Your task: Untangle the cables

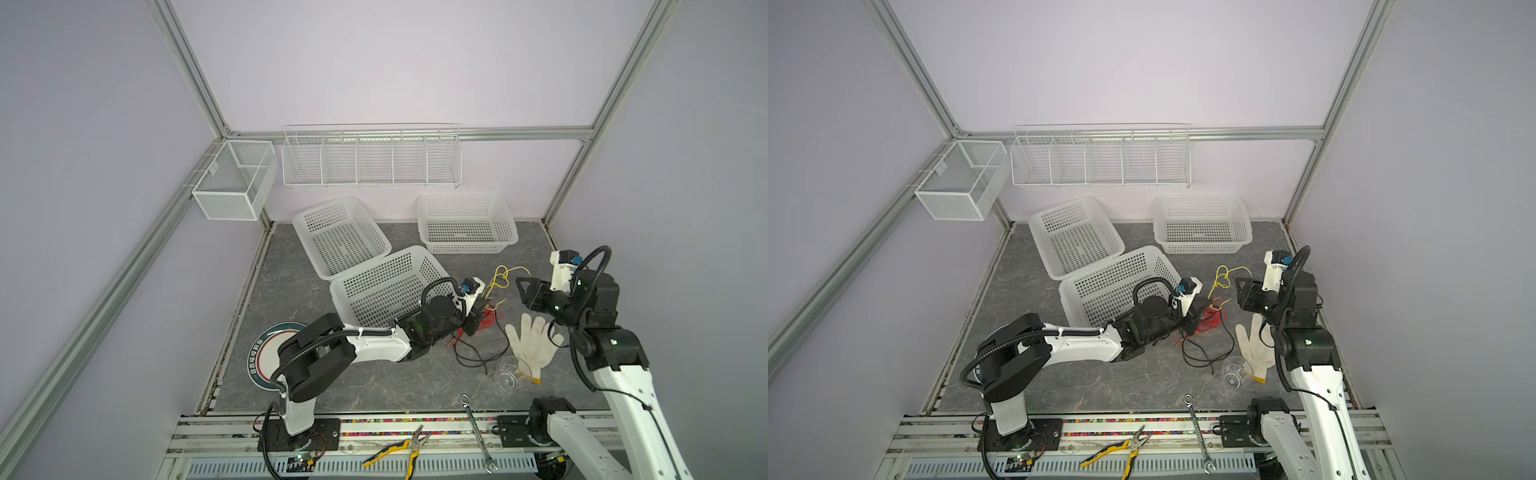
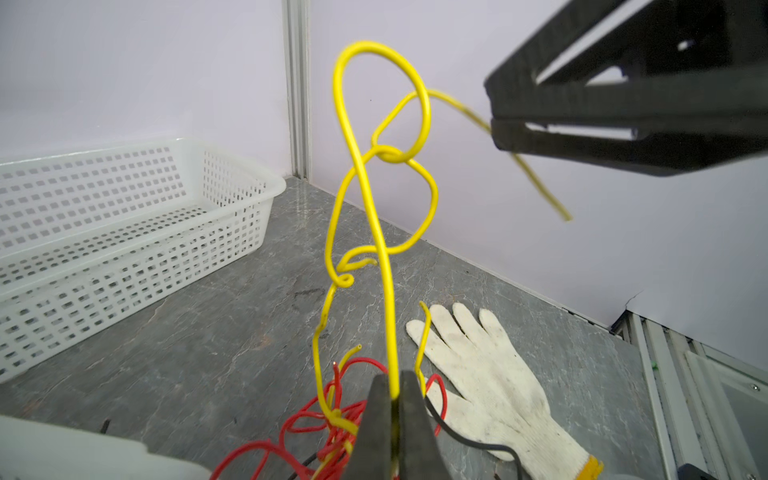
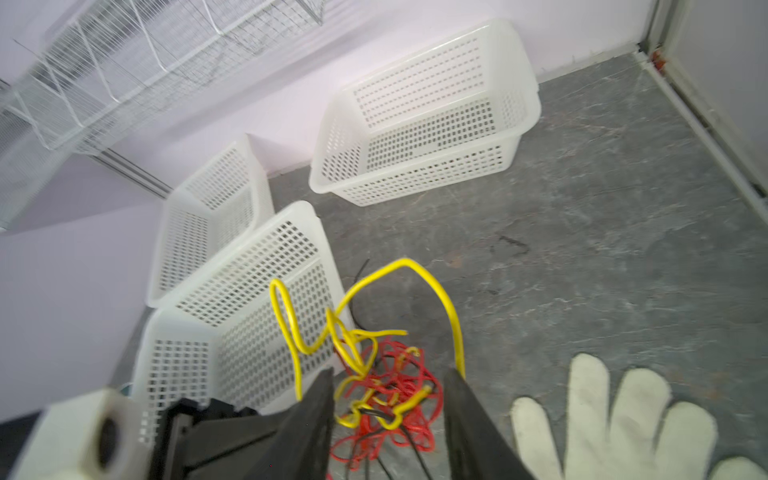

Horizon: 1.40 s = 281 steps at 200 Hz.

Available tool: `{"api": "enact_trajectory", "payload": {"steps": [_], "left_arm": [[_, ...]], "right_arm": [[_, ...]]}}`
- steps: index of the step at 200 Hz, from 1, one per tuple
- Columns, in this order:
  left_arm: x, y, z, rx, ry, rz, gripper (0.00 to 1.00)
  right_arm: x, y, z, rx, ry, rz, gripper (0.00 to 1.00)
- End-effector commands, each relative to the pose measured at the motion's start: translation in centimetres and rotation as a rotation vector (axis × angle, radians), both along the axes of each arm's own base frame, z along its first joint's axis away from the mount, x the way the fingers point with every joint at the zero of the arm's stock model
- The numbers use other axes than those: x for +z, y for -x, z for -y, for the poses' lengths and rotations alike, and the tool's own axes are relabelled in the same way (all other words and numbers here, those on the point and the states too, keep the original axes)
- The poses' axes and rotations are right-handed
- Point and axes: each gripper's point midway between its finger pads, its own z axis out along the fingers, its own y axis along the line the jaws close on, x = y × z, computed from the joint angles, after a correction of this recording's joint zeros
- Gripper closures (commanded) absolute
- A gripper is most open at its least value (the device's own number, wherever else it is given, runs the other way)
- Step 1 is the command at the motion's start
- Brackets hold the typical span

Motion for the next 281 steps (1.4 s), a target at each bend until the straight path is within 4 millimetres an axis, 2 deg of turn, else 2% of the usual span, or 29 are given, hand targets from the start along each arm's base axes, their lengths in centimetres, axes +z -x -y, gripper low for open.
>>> {"api": "enact_trajectory", "payload": {"steps": [1,3,38,59,74,93,124,220,232,260,281], "left_arm": [[5.1,-0.6,-1.5,0.012,0.164,0.008,1.00],[5.2,-0.6,-1.6,0.007,0.167,0.007,1.00],[6.1,-0.1,-1.9,-0.037,0.185,0.003,1.00],[6.3,0.4,-1.6,-0.074,0.177,0.003,1.00],[6.2,0.8,-1.5,-0.095,0.171,0.001,1.00],[6.0,1.0,-1.4,-0.114,0.160,-0.002,1.00],[5.7,1.4,-1.3,-0.133,0.143,-0.007,1.00],[5.0,2.0,-0.1,-0.194,0.089,-0.045,1.00],[4.8,2.0,0.0,-0.200,0.083,-0.051,1.00],[4.4,1.9,0.2,-0.200,0.074,-0.058,1.00],[4.2,1.9,0.3,-0.203,0.064,-0.065,1.00]], "right_arm": [[-2.3,0.6,1.8,-0.089,0.060,-0.063,0.42],[-3.0,0.7,1.8,-0.089,0.065,-0.078,0.41],[-5.5,1.1,2.6,-0.105,0.100,-0.130,0.38],[-6.4,1.2,0.7,0.002,0.050,-0.099,0.36],[-6.2,1.3,-1.0,0.087,-0.009,-0.035,0.32],[-5.3,1.4,-2.7,0.175,-0.063,0.064,0.27],[-3.3,1.8,-3.5,0.228,-0.070,0.177,0.22],[2.2,2.0,-5.9,0.380,-0.073,0.384,0.20],[2.4,1.8,-5.8,0.368,-0.068,0.394,0.22],[3.1,1.3,-5.9,0.366,-0.079,0.410,0.36],[3.5,0.8,-6.1,0.373,-0.087,0.419,0.42]]}}
